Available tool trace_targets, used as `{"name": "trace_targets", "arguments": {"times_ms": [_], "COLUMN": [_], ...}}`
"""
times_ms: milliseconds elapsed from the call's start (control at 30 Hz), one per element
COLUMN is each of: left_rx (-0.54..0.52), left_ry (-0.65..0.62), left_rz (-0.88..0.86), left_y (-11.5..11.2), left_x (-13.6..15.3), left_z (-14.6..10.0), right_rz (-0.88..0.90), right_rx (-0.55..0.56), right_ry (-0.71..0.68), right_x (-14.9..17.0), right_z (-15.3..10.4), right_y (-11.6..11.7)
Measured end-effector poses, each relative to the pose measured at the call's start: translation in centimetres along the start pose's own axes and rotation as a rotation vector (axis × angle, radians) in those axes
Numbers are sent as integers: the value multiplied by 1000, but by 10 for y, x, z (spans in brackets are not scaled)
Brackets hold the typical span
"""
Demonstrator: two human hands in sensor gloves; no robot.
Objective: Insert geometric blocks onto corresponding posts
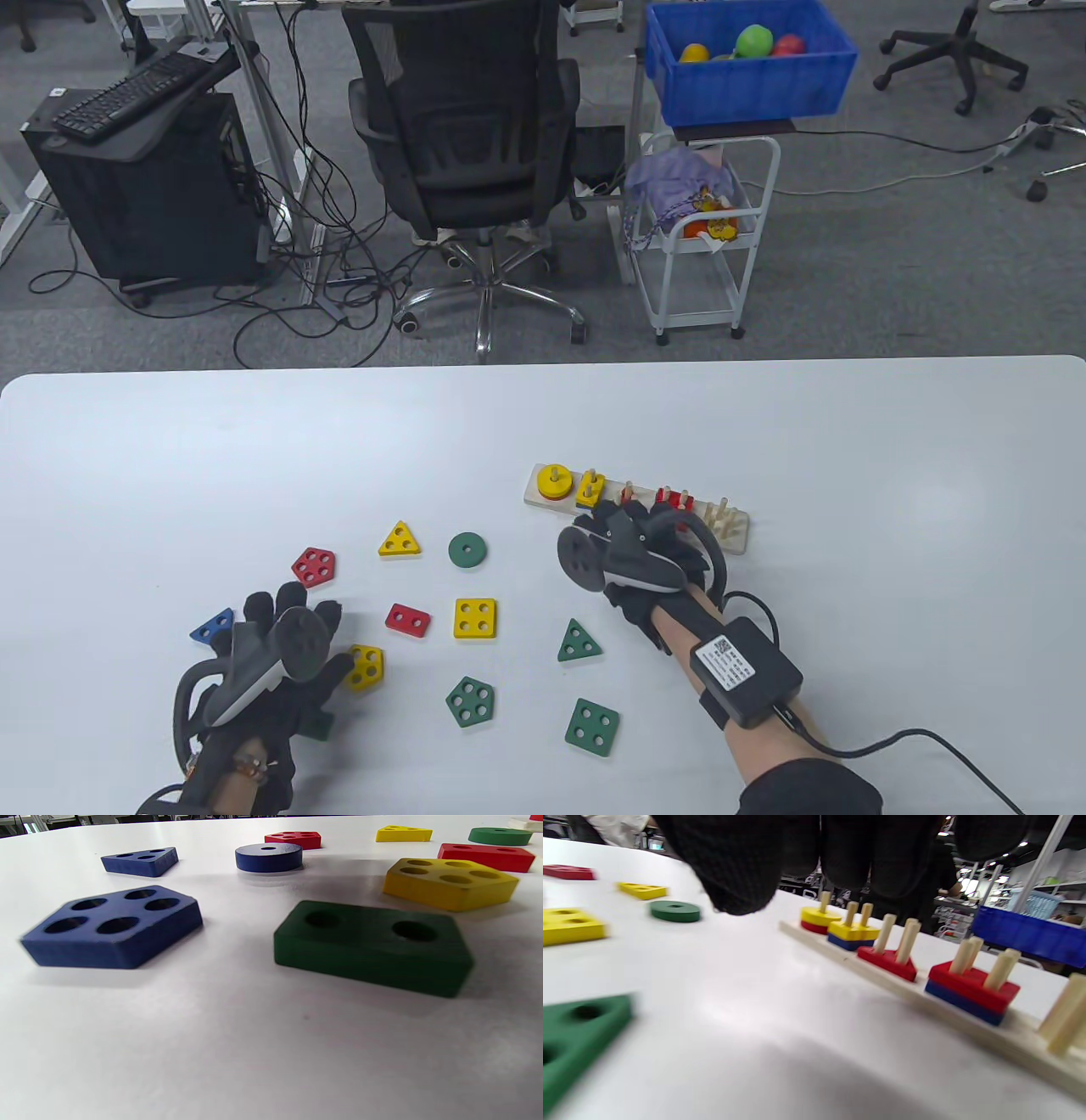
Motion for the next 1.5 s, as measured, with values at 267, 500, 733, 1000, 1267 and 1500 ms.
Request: {"name": "trace_targets", "arguments": {"times_ms": [267,500,733,1000,1267,1500], "left_rx": [-42,-45,-44,-41,-55,-42], "left_ry": [-50,-63,-55,-57,-42,-34], "left_rz": [-1,14,10,16,-18,-10], "left_y": [4,4,4,3,8,5], "left_x": [-10,-16,-15,-15,-8,-7], "left_z": [-9,-11,-10,-11,-11,-9], "right_rz": [128,92,37,-9,9,66], "right_rx": [93,-6,-33,33,112,192], "right_ry": [-77,-124,-137,-158,-137,27], "right_x": [-40,-51,-54,-59,-47,5], "right_z": [-52,-36,-27,-30,-25,5], "right_y": [14,31,43,43,25,-12]}}
Point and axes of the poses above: the tracker on the back of each hand, its own x axis roughly to the little-finger side, its own z axis roughly from the wrist to the fingertips, y = z × x, the point moved 1 cm from there along z, roughly from the wrist to the fingertips, and after that the axes turned 4 degrees about -z, right-handed, at the moved point
